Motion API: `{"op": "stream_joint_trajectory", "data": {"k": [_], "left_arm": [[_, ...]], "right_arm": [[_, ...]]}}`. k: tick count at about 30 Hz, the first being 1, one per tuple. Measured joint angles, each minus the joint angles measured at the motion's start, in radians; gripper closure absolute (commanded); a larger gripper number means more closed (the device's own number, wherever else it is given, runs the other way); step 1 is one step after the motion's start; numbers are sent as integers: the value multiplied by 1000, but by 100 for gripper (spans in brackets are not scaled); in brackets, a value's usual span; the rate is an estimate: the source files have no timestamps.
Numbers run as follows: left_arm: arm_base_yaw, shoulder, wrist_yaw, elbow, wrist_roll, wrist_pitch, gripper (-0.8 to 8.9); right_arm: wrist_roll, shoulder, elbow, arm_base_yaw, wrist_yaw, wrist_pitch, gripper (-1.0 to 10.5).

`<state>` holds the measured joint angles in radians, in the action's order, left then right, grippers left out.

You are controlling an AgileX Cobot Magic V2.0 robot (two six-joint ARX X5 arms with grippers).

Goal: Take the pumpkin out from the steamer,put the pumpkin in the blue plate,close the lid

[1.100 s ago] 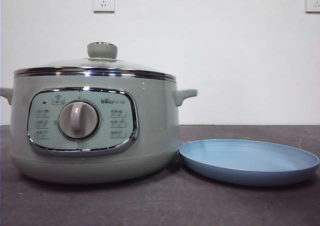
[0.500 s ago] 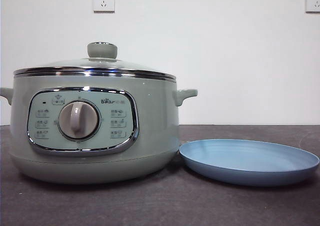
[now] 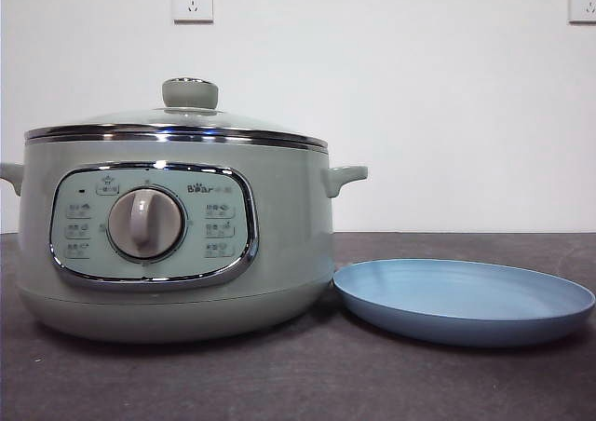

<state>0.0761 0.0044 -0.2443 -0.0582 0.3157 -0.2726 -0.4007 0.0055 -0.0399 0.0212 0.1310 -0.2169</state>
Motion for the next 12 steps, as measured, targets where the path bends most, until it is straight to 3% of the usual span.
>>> {"op": "stream_joint_trajectory", "data": {"k": [12], "left_arm": [[0,0,2,-193,12,-87,821]], "right_arm": [[-3,146,-224,0,0,-38,963]]}}
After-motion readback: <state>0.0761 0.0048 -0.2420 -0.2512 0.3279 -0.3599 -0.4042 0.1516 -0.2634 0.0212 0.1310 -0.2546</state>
